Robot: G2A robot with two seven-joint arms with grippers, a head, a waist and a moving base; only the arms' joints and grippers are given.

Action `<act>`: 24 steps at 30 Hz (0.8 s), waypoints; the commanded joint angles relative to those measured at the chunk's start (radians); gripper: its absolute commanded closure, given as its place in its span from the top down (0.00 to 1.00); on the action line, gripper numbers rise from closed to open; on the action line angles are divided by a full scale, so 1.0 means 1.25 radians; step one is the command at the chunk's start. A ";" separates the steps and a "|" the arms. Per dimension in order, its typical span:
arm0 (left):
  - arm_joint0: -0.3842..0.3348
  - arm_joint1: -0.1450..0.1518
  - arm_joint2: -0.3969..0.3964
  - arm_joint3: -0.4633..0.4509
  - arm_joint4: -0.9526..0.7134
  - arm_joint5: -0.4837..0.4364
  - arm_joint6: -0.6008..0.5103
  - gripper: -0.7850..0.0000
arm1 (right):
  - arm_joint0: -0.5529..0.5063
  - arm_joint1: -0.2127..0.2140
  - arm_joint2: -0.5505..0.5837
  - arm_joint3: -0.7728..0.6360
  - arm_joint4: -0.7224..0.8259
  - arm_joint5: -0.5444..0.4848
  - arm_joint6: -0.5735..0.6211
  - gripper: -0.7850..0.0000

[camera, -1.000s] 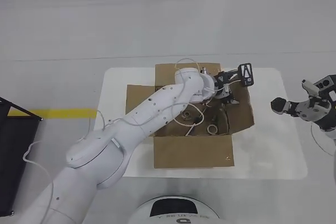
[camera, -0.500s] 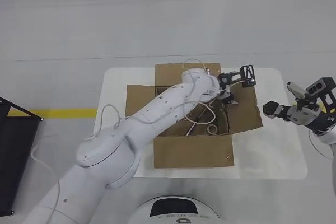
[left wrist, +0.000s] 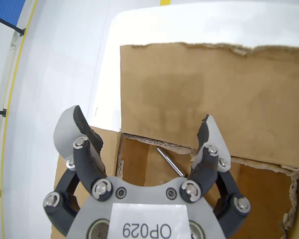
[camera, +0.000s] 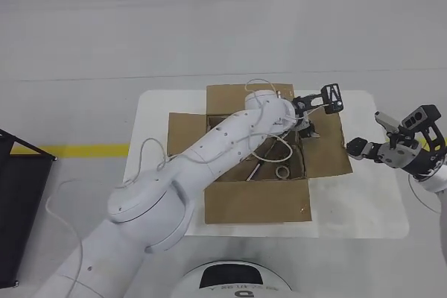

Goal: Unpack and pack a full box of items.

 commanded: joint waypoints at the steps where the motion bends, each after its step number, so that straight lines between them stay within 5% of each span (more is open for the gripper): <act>1: 0.000 0.000 0.001 0.000 0.001 0.000 -0.001 1.00 | 0.000 0.000 0.000 0.000 0.000 0.000 0.000 1.00; 6: 0.007 0.006 -0.008 -0.023 0.019 0.040 0.019 1.00 | -0.001 0.000 -0.004 -0.005 -0.002 0.000 -0.005 1.00; 12: 0.056 0.065 -0.079 -0.171 0.101 0.180 -0.012 1.00 | -0.001 0.006 -0.062 -0.085 -0.140 0.029 -0.022 1.00; 17: 0.224 0.159 -0.214 -0.526 0.241 0.256 -0.158 1.00 | 0.021 0.010 -0.118 -0.125 -0.212 0.071 -0.042 1.00; 21: 0.456 0.231 -0.347 -0.901 0.376 0.201 -0.297 1.00 | 0.065 0.014 -0.200 -0.117 -0.294 0.122 -0.054 1.00; 24: 0.604 0.261 -0.419 -1.098 0.441 0.155 -0.344 1.00 | 0.118 0.012 -0.261 -0.067 -0.319 0.147 -0.072 1.00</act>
